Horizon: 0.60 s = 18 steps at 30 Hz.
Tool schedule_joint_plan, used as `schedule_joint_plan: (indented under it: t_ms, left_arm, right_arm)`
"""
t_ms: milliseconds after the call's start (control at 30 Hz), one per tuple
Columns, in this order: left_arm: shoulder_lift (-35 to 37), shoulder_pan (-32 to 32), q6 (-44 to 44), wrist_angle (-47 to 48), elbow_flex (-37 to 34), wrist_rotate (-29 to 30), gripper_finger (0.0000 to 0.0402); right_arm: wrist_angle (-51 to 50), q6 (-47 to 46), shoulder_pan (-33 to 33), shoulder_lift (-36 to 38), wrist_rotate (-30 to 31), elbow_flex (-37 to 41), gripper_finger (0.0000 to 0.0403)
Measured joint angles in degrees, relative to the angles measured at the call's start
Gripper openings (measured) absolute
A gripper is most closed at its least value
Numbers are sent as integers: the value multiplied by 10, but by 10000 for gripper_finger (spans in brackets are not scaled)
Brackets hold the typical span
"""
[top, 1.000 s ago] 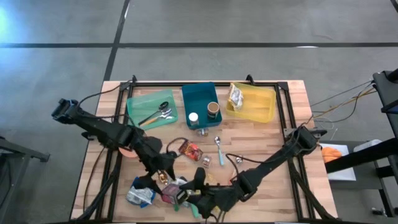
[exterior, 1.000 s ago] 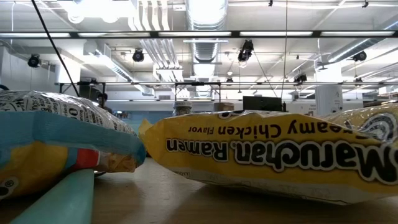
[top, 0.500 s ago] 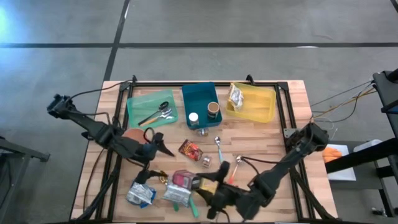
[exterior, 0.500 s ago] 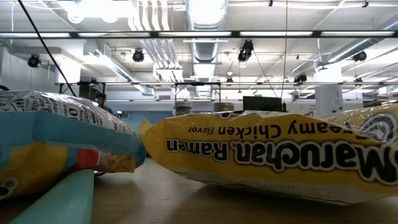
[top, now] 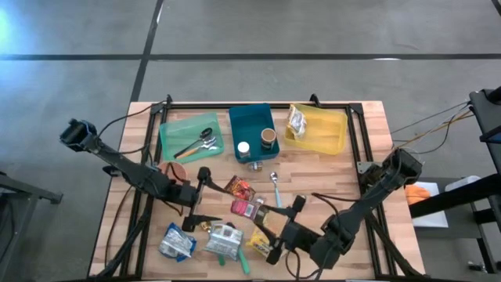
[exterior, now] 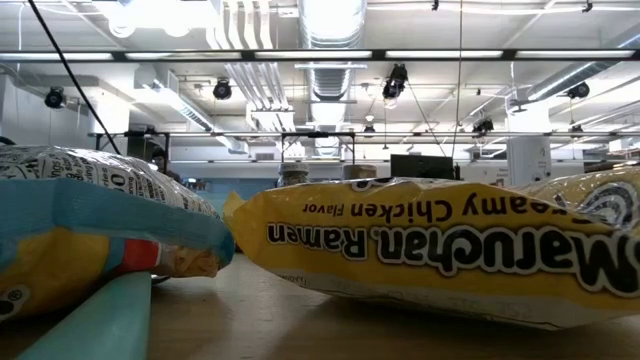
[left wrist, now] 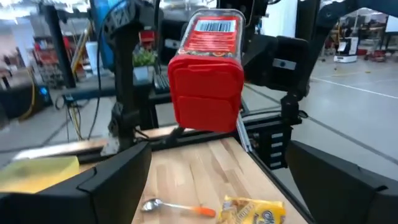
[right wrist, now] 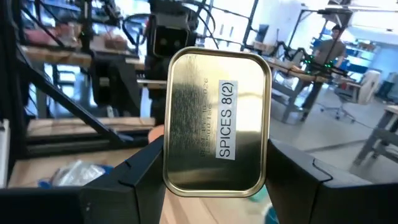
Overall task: Pick & Place Food Item
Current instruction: Put the red seasoning can into the blue bin
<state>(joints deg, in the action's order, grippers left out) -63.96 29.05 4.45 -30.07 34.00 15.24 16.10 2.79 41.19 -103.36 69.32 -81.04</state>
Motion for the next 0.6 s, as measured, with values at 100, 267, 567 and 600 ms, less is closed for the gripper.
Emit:
schedule_joint_plan:
  t_ms: [100, 267, 567, 600]
  left_arm:
    - [0, -9, 13, -25, -6, 3, 373]
    - [-5, -11, 19, -38, -2, -6, 373]
    - [-9, -12, 20, -76, -2, -9, 373]
    - [-12, -13, 18, -83, -2, -11, 373]
  right_arm:
    - [90, 42, -10, 0, -38, 23, 214]
    - [187, 77, -26, 0, -69, 59, 214]
    - [208, 83, -50, -3, -142, 72, 214]
    - [208, 82, -52, -4, -143, 73, 214]
